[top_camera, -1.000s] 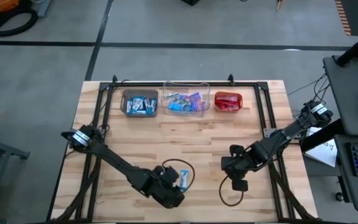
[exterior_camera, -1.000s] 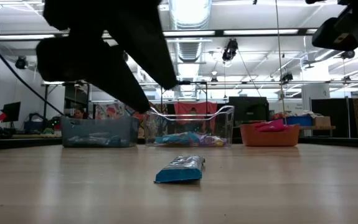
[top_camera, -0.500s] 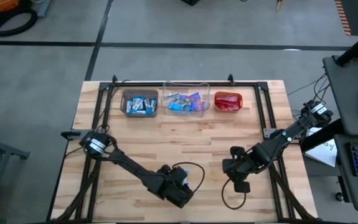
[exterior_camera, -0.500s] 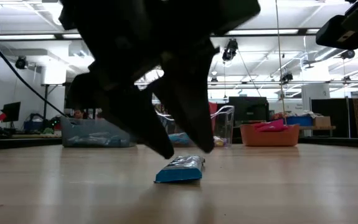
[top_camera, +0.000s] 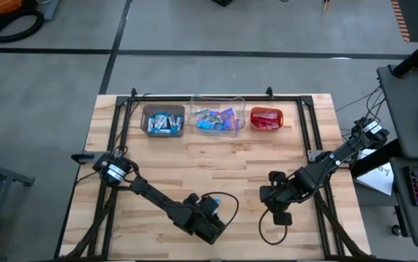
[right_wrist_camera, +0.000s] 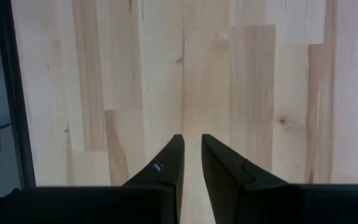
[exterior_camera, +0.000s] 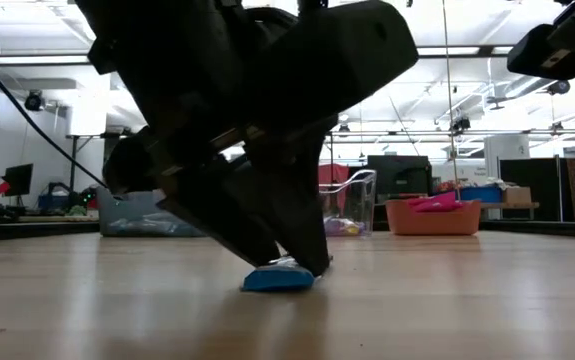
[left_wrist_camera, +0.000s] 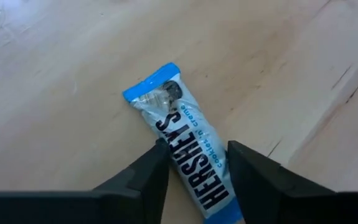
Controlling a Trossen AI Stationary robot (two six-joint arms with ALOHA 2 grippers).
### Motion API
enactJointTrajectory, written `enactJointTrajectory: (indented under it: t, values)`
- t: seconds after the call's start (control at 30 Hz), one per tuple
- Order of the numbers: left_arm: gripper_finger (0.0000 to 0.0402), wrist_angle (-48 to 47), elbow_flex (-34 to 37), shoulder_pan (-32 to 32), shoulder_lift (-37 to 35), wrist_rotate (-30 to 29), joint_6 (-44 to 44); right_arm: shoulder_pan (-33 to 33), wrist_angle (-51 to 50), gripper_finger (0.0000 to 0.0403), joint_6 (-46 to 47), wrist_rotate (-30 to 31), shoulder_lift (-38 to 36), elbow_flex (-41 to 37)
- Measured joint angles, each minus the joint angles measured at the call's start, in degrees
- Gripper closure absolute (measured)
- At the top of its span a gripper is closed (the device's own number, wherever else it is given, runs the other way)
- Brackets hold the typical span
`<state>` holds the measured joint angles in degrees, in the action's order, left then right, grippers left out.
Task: Sort candy
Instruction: Put the white candy into the black bin
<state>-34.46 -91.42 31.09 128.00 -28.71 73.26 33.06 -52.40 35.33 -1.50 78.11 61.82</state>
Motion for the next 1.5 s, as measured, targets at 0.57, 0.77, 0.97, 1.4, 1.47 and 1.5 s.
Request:
enactJointTrajectory:
  t: [0.57, 0.77, 0.97, 1.4, 1.47, 1.5]
  values:
    - [0.0369, 0.03, 0.12, 0.12, -0.88, -0.03, -2.88, 0.09, 0.41, 0.0355, -1.43, 2.03, 0.0, 0.0]
    - [0.0381, -2.16, 0.26, 0.31, -3.37, 0.61, -5.44, 0.09, 0.39, 0.0355, -1.91, 2.03, 0.0, 0.0]
    - [0.0391, -5.67, 0.26, 0.35, -5.79, 0.12, -8.1, 0.09, 0.41, 0.0355, -2.04, 2.11, 0.0, -0.02]
    - [0.0392, -29.34, 0.27, -2.34, -22.62, -5.54, -15.42, 0.07, 0.94, 0.0355, -4.78, 5.9, 0.0, -0.02]
    - [0.0392, -34.01, 0.33, -3.65, -25.56, -7.81, -16.1, -0.07, 1.26, 0.0355, -5.6, 7.45, 0.0, -0.02]
    - [0.0392, -36.25, 0.33, -4.42, -27.07, -8.62, -16.45, -0.07, 1.65, 0.0355, -6.08, 8.06, 0.0, -0.02]
